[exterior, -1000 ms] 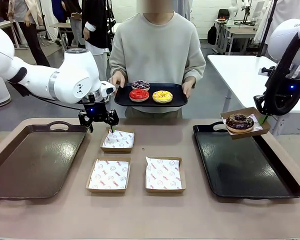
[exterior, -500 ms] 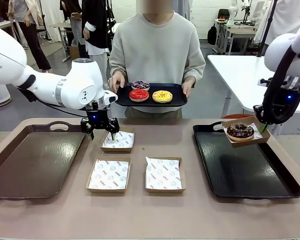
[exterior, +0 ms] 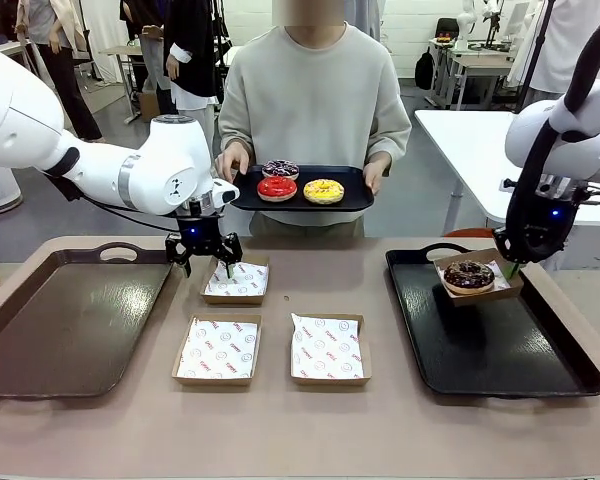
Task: Individually package the donuts and arrange them on the tray.
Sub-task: Place the picked Paper togo box on the Handle tray while simultaneously picking up another Paper togo box from the table with the other hand.
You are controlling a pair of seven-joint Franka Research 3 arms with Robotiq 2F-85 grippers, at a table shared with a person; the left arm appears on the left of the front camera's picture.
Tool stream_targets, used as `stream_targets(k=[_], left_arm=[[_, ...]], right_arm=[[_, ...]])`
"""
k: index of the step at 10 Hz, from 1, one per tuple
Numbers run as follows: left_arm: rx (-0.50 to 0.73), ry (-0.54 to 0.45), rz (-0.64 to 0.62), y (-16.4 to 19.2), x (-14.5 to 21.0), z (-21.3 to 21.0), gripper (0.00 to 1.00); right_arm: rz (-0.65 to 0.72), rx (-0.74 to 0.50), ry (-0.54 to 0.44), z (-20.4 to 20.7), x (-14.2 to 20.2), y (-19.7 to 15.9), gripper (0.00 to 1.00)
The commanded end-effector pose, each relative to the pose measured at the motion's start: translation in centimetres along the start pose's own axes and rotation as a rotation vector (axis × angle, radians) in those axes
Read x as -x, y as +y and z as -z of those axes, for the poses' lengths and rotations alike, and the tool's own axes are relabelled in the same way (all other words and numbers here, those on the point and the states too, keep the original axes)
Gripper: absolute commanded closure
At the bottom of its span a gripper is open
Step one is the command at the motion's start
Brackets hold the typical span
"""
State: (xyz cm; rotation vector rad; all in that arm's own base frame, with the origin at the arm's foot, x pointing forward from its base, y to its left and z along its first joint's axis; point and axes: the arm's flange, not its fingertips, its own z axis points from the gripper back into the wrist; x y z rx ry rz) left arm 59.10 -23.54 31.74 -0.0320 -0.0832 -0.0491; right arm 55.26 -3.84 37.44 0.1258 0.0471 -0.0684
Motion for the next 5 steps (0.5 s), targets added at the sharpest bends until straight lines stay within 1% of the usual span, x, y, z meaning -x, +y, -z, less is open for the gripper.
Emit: stream_targets(k=[1,5], left_arm=[[-0.037,-0.007,-0.029,-0.4,-0.4,-0.1,0.00],[-0.040,-0.010,-0.024,-0.4,-0.2,-0.1,0.00]], right_arm=[[-0.015,-0.046,-0.007,0.3,-1.2,-0.2,0.99],[-0.001,-0.085,-0.028,1.1,-2.5,-0.9,0.99]])
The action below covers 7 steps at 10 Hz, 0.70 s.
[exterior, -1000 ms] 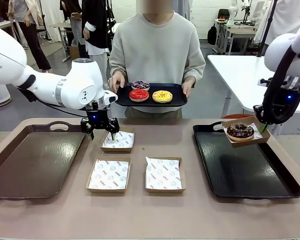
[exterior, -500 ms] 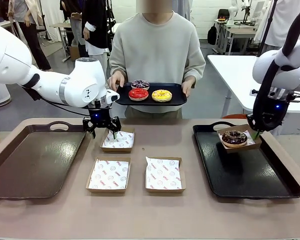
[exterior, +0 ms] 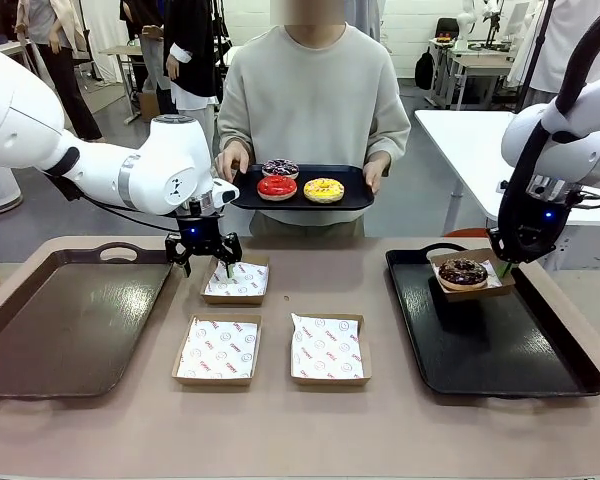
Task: Individually package the donuts and arrange them on the tray.
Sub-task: Place the picked Paper togo box on the Handle tray while simultaneously picking up another Paper togo box from the table with the other hand.
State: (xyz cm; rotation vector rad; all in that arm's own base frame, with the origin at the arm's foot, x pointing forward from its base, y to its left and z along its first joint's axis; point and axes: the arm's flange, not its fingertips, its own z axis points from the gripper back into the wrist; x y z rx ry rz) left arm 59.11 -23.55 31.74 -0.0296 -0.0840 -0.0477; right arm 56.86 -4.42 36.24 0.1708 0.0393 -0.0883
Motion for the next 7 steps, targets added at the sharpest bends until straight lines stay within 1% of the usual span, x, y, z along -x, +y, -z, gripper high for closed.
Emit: stream_targets(k=[1,7], left_arm=[[-0.038,-0.008,-0.021,-0.4,-0.2,-0.1,0.00],[-0.029,0.007,-0.018,-0.6,-0.3,-0.2,0.00]], right_arm=[[-0.022,-0.040,-0.022,0.2,-1.0,-0.3,0.99],[-0.026,-0.058,-0.025,0.6,-2.4,-0.7,0.99]])
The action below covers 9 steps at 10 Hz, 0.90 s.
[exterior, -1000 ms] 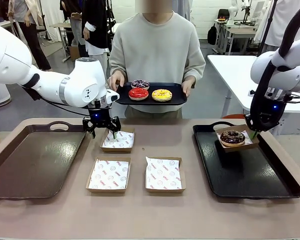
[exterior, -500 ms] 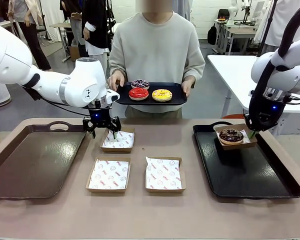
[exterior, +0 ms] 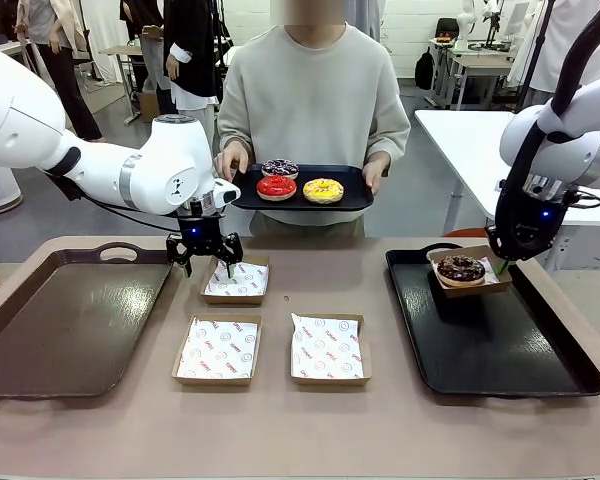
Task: Individually package the donuts and arrange them on the tray.
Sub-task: Place the picked Paper togo box on the Handle tray while simultaneously picking up another Paper togo box from the table with the other hand.
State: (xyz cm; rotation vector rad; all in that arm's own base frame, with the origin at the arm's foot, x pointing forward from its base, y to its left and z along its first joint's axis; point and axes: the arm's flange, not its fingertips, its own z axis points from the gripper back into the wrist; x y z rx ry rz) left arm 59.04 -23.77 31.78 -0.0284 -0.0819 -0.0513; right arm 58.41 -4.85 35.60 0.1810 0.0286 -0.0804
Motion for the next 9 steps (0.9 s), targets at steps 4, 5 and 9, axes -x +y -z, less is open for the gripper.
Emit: stream_targets(k=[4,5,9], left_arm=[[-0.014,0.003,-0.015,-0.39,-0.21,-0.78,1.00],[-0.013,-0.001,-0.018,-0.40,-0.16,-0.93,1.00],[-0.007,0.008,-0.027,-0.51,-0.34,-1.03,1.00]], right_arm=[[-0.016,-0.061,-0.011,0.30,-0.81,-0.60,0.00],[-0.013,-0.061,-0.011,0.26,-0.79,-0.64,0.00],[-0.020,-0.085,-0.026,-0.26,-0.26,-0.82,0.00]])
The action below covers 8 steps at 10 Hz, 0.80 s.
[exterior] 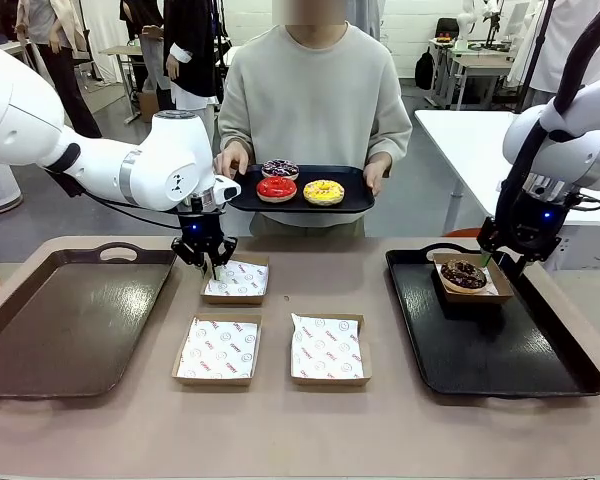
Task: Individually package the donuts and arrange them on the tray.
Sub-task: Place the picked Paper togo box on the Handle tray while simultaneously picking up another Paper togo box from the table with the other hand.
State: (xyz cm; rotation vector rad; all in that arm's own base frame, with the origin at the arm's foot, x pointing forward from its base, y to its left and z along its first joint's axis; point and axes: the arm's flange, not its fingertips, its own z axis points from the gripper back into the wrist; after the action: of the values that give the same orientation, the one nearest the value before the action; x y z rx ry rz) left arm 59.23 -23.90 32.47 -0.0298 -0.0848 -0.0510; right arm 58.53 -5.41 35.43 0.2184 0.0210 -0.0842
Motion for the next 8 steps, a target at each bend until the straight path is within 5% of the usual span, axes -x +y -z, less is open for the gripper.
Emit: stream_targets(k=[1,5,8], left_arm=[[-0.007,0.013,-0.027,-0.4,-0.1,-0.4,1.00],[-0.008,0.011,-0.039,-0.2,0.0,-0.9,1.00],[0.012,-0.008,-0.055,0.4,0.5,-5.3,1.00]], right_arm=[[-0.026,-0.053,-0.024,-0.6,0.2,-0.2,0.00],[-0.054,-0.095,-0.057,-3.3,3.5,0.2,0.00],[-0.131,-0.441,-0.055,-9.7,10.2,-2.7,0.00]])
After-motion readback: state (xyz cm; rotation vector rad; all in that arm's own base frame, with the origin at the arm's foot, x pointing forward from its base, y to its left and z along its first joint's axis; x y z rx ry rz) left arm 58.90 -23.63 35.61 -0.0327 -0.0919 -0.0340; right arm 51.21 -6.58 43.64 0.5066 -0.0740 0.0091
